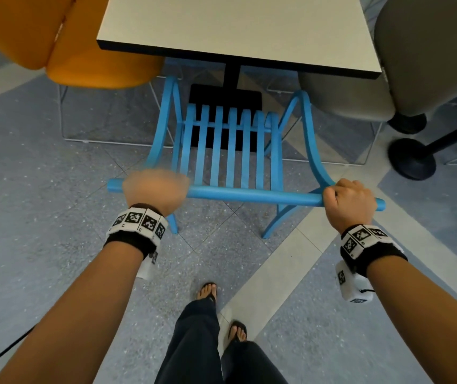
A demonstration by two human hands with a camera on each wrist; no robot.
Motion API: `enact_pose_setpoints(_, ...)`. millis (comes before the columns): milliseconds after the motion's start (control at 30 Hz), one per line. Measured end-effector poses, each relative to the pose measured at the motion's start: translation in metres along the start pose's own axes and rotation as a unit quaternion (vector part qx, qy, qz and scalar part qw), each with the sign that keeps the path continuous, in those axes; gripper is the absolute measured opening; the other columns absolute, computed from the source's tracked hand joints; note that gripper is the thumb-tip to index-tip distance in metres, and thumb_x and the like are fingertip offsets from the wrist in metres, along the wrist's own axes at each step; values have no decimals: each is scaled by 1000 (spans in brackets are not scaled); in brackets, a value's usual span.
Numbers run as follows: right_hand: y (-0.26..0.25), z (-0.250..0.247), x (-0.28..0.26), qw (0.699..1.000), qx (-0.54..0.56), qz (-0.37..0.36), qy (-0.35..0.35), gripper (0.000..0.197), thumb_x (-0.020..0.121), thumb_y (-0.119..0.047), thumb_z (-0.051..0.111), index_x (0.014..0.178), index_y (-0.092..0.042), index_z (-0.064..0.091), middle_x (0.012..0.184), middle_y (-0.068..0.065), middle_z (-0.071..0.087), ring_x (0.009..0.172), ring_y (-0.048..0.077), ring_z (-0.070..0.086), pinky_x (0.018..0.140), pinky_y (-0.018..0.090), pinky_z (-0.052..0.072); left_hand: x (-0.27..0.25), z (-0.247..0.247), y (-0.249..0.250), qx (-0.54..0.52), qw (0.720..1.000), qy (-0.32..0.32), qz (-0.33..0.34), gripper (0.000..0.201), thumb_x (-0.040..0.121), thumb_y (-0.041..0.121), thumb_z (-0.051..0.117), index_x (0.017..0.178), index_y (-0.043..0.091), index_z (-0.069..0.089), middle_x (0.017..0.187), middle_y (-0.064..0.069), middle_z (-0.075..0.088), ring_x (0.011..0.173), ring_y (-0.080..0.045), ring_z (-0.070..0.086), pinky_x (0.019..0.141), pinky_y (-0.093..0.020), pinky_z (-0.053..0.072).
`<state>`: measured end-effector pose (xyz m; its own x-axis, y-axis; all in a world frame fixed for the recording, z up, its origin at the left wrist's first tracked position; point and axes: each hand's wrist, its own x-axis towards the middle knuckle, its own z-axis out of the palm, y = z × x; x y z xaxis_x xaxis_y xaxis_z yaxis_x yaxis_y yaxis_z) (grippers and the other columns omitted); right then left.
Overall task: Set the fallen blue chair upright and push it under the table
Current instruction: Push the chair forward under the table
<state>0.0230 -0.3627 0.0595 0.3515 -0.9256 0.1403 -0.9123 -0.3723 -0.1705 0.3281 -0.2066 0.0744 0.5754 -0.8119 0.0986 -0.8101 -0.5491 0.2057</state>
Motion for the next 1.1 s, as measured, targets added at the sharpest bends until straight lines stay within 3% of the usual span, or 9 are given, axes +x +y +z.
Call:
enact_pose_setpoints(100,-6,-3,-1,999,30,12,-5,45,71,-32,24,50,-5,52,59,10,49,57,28,41,56,34,30,3,-2,-1,11,999,-42,-17,43,82,34,39,50,10,56,39,-4,38,44,-26,43,49,-24,27)
enact_pose_setpoints(300,-14,-7,-15,999,38,14,12,35,71,-31,27,46,-11,42,53,9,46,49,26,42,47,28,29,-2,-4,-6,34,998,-50,-35,42,82,27,48,48,6,59,36,-2,34,41,-25,41,47,-20,21)
enact_pose_setpoints(500,-12,-9,1,1000,27,6,13,38,70,-33,24,47,-9,43,50,7,42,46,25,40,47,26,26,6,-5,1,34,998,-39,-29,43,78,31,37,46,9,55,34,1,30,39,-24,40,47,-20,21)
enact_pose_setpoints(667,7,-9,6,999,27,-22,17,36,75,-29,31,55,-7,50,54,5,44,52,24,40,49,28,26,3,-2,6,27,999,-37,-18,46,78,32,34,45,8,56,35,0,32,37,-23,40,47,-19,23)
enact_pose_setpoints(733,24,-8,5,1000,19,-1,24,30,77,-29,35,63,-9,52,56,6,47,58,23,39,52,31,28,3,-3,5,22,999,-30,-16,46,77,31,35,44,8,56,34,1,30,37,-22,37,46,-16,19)
enact_pose_setpoints(800,37,-8,3,1000,3,17,18,40,77,-30,27,60,-7,55,55,10,53,60,24,36,55,31,28,3,-2,4,18,999,-28,-15,46,77,32,35,44,7,56,34,1,29,36,-21,36,45,-16,18)
enact_pose_setpoints(900,37,-9,0,999,12,48,20,44,71,-33,20,48,-9,48,46,8,45,62,23,35,53,30,27,0,-3,4,18,999,-32,-23,45,76,32,36,44,7,56,33,2,28,36,-21,34,45,-16,17)
enact_pose_setpoints(1100,23,-11,-4,997,21,78,18,43,67,-35,20,51,-10,51,42,3,37,64,24,38,50,28,29,-2,-4,-1,34,998,-34,-35,38,74,33,35,44,14,49,34,2,27,38,-22,37,47,-17,17)
